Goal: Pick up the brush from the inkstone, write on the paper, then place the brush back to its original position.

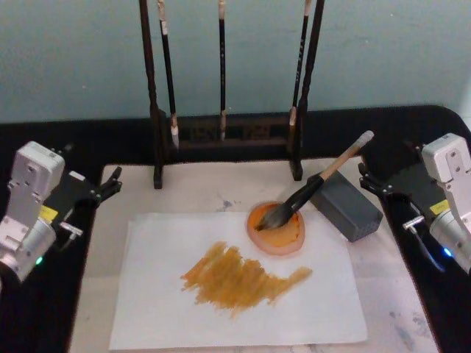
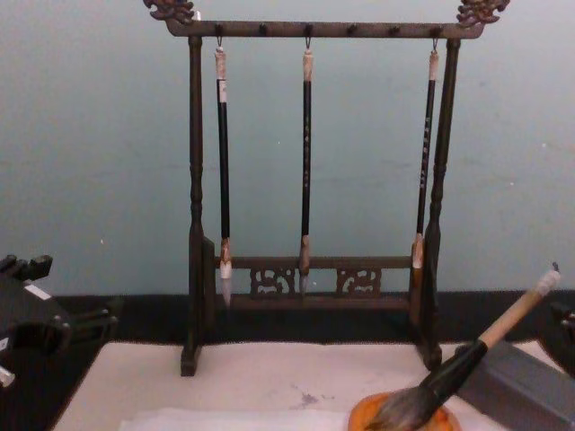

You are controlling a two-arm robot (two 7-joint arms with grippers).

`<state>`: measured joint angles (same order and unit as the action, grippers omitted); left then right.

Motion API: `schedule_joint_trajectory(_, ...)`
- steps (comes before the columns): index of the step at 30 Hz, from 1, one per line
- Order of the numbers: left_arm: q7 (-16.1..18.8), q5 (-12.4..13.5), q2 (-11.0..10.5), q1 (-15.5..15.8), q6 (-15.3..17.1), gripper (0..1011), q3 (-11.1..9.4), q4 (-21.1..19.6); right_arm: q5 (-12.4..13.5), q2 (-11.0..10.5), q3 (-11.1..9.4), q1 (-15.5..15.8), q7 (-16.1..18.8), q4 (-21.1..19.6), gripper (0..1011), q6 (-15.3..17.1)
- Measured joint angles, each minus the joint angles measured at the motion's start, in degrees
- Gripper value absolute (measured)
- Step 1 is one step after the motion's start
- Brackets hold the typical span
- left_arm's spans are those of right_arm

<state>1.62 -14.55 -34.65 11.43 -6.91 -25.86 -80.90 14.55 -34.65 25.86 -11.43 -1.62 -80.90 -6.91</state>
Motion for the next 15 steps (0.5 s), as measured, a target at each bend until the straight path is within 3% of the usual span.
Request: schedule_joint_trajectory(15, 0.0, 0.0, 0.0, 0.0, 0.0, 1010, 0.0, 0.0, 0.0, 0.0, 0.0, 0.0, 0.0, 0.0, 1000, 0.0)
